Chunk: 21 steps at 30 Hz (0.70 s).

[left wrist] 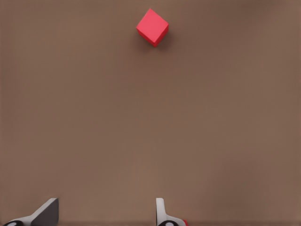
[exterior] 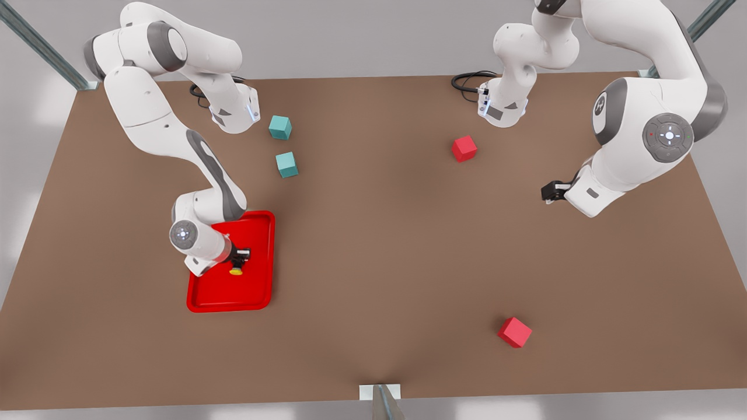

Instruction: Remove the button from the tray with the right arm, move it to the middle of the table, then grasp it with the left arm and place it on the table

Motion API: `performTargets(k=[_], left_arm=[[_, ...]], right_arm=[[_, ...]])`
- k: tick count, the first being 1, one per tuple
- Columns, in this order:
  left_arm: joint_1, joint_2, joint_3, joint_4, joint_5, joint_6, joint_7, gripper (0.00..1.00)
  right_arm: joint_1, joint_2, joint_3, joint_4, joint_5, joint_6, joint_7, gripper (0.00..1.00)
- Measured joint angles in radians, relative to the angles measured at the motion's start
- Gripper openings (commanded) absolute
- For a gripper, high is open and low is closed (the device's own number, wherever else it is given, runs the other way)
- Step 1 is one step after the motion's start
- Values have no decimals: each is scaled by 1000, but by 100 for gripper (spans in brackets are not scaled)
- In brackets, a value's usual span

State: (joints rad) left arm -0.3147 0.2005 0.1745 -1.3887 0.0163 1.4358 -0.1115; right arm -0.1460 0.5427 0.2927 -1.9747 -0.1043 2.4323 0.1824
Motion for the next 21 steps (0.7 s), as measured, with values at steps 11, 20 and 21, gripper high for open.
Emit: performTargets(k=[11, 20, 21], left_arm=[[-9, 0, 0, -1, 0, -5, 0, 100], [-9, 9, 0, -3, 0, -5, 0, 100], [-9, 11, 0, -3, 0, -5, 0, 100]], right_arm=[[422, 146, 54, 501, 22, -223, 123, 37], [928, 567, -69, 1094, 113, -319, 414, 37], [944, 590, -85, 1111, 126, -322, 444, 37]])
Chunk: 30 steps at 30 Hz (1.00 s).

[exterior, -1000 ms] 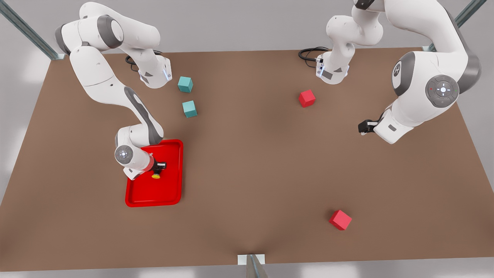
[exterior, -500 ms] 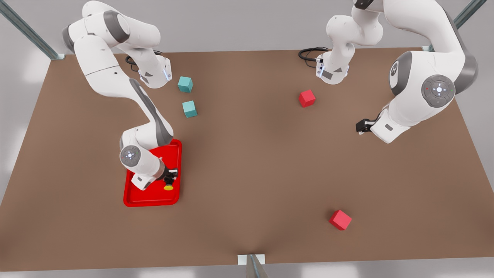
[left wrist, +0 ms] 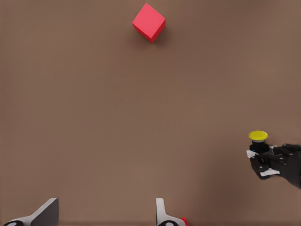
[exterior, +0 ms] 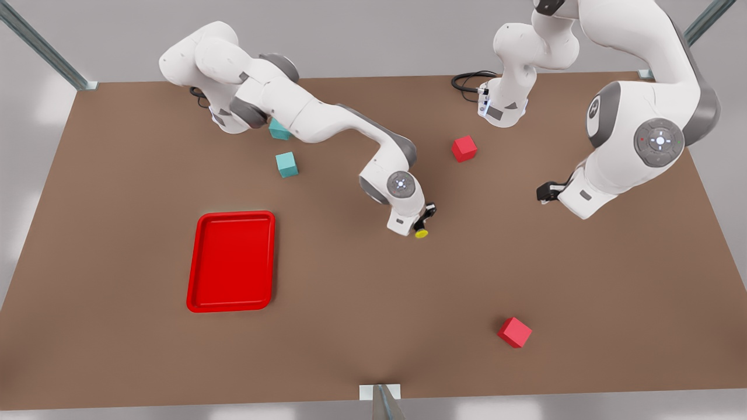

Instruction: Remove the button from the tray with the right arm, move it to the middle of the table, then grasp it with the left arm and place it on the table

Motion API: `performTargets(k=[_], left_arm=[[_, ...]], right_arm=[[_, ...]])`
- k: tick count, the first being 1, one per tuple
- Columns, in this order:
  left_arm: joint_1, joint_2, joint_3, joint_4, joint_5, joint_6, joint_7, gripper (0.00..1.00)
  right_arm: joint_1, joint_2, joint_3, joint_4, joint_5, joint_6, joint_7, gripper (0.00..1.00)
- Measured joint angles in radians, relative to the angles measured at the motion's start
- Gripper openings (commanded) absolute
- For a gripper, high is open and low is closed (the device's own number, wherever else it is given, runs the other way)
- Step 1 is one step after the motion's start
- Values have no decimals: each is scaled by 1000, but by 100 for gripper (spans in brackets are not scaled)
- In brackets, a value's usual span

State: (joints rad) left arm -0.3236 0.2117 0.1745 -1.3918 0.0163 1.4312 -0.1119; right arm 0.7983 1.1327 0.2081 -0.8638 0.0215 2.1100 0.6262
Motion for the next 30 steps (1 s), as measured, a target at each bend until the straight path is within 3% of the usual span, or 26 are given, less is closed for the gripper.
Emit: performTargets(k=[4, 6, 7, 8, 15, 30], left_arm=[[0, 3, 0, 0, 0, 1, 0, 100], [0, 3, 0, 0, 0, 1, 0, 100], [0, 3, 0, 0, 0, 1, 0, 100], [0, 3, 0, 0, 0, 1, 0, 100], [0, 3, 0, 0, 0, 0, 0, 100], [0, 30, 2, 0, 2, 2, -1, 100]], right_arm=[[21, 58, -24, 44, 26, -2, 111, 39], [37, 71, -45, 46, 31, 3, 160, 65], [40, 74, -48, 47, 32, 5, 183, 92], [42, 75, -50, 47, 33, 7, 204, 100], [39, 27, -52, 37, 31, 9, 326, 100], [62, 66, -52, -2, 21, 18, 410, 100]])
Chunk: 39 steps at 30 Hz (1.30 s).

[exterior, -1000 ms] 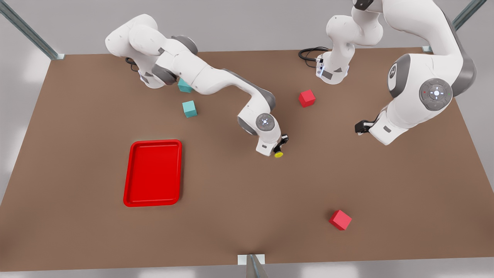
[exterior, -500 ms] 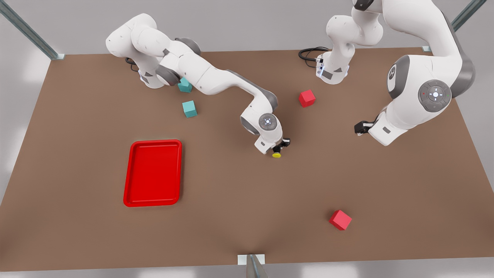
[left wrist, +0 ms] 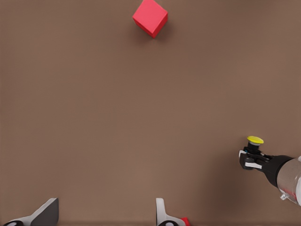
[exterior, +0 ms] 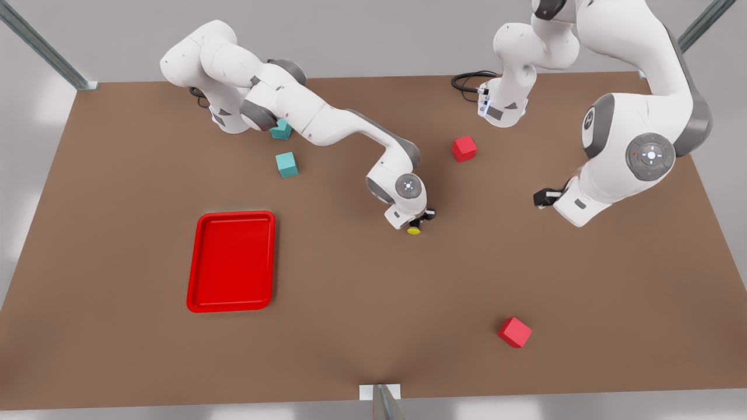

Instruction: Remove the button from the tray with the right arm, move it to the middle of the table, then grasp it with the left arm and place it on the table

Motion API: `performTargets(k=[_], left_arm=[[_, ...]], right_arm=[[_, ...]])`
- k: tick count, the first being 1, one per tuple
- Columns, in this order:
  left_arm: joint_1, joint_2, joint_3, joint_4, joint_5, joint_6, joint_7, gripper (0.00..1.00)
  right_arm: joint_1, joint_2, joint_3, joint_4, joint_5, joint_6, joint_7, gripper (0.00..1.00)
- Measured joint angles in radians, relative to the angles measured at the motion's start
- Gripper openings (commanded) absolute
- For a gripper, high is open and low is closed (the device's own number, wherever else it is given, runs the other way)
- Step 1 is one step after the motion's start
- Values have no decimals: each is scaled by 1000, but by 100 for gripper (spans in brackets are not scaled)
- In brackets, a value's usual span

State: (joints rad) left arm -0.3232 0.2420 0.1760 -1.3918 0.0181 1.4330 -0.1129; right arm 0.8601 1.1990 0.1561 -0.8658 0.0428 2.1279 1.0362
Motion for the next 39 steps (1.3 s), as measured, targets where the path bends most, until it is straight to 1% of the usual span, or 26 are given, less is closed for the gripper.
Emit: performTargets(k=[9, 12, 14, 17, 20, 22, 24, 25, 26, 28, 31, 33, 36, 39], left_arm=[[0, 7, 0, 0, 3, -1, 0, 100], [-1, 8, 0, 0, 3, -1, 0, 100], [-1, 8, 0, 0, 3, -1, 0, 100], [-1, 8, 0, 0, 3, -3, -1, 100], [-9, 13, 0, 2, 2, -1, -4, 100], [-84, 55, 0, 5, -5, 10, -41, 100], [-257, 138, -1, 6, -19, 36, -110, 100], [-339, 199, -1, 3, -34, 68, -147, 100], [-404, 263, -2, -3, -50, 116, -184, 100], [-464, 317, -2, -114, -71, 267, -253, 100], [-496, 294, 1, -313, -84, 517, -342, 100], [-523, 278, 2, -405, -87, 677, -393, 100], [-536, 278, 1, -447, -67, 845, -446, 100], [-537, 287, 0, -485, -56, 944, -467, 100]], right_arm=[[4, 12, 2, -9, -25, -13, 40, 100], [0, -4, 7, -4, -19, -8, 50, 100], [-2, -45, 5, -4, -17, -13, 57, 100], [-62, -241, 4, -10, -19, -84, 59, 100], [-268, -439, 3, -22, -15, -252, 7, 100], [-470, -641, 1, -218, -17, -338, -69, 100], [-661, -850, -8, -454, -43, -382, -170, 100], [-718, -942, -26, -546, -51, -390, -221, 100], [-750, -993, -35, -592, -57, -399, -269, 100], [-776, -1030, -42, -600, -66, -422, -360, 100], [-800, -1035, -44, -592, -73, -451, -480, 100], [-811, -1030, -41, -588, -80, -471, -557, 100], [-811, -1016, -41, -582, -87, -494, -692, 100], [-810, -991, -41, -580, -89, -508, -808, 100]])
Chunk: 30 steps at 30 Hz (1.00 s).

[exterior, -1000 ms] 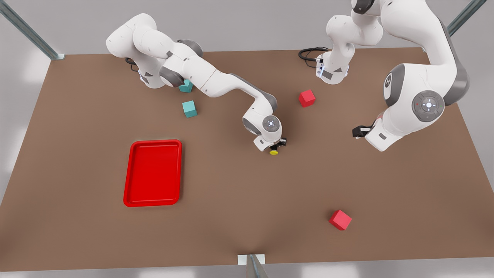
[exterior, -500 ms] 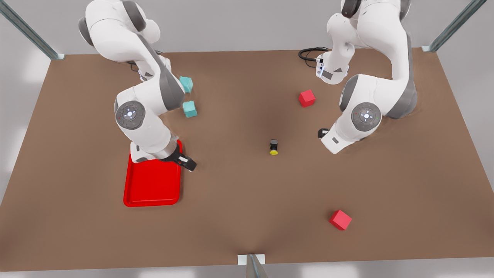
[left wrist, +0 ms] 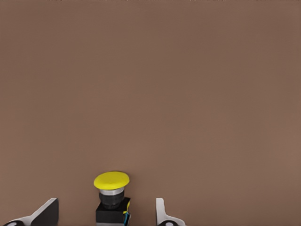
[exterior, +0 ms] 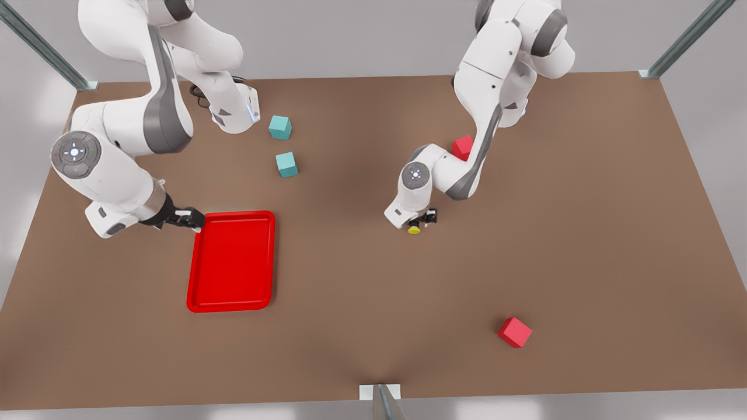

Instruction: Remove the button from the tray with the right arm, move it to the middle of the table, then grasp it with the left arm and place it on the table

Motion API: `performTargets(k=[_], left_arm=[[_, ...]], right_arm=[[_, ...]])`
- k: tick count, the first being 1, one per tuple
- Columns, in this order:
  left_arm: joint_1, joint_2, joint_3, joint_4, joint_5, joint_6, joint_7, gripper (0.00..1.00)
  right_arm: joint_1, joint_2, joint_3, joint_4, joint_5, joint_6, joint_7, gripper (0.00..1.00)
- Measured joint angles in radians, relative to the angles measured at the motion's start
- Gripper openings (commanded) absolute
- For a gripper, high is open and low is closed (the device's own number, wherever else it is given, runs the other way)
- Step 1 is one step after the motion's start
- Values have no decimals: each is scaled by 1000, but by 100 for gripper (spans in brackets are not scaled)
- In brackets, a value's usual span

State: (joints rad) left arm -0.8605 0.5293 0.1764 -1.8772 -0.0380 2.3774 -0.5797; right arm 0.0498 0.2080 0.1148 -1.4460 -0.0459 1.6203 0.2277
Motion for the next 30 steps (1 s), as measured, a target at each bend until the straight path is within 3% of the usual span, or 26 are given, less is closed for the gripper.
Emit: performTargets(k=[10, 18, 21, 25, 30], left_arm=[[-8, 17, -3, -84, 5, 71, -36, 100], [38, 57, -53, -68, -21, 85, -52, 99], [44, 58, -59, -66, -26, 86, -57, 83], [44, 69, -60, -59, -28, 88, -62, 76], [44, 79, -61, -48, -29, 88, -67, 59]], right_arm=[[-9, 18, -5, 4, -3, -16, -273, 100], [-4, 13, 1, 15, -67, -30, -255, 100], [-1, 13, 2, 17, -76, -34, -240, 100], [-8, 13, 2, 19, -77, -38, -224, 100], [-9, 14, -2, 19, -76, -40, -209, 100]])
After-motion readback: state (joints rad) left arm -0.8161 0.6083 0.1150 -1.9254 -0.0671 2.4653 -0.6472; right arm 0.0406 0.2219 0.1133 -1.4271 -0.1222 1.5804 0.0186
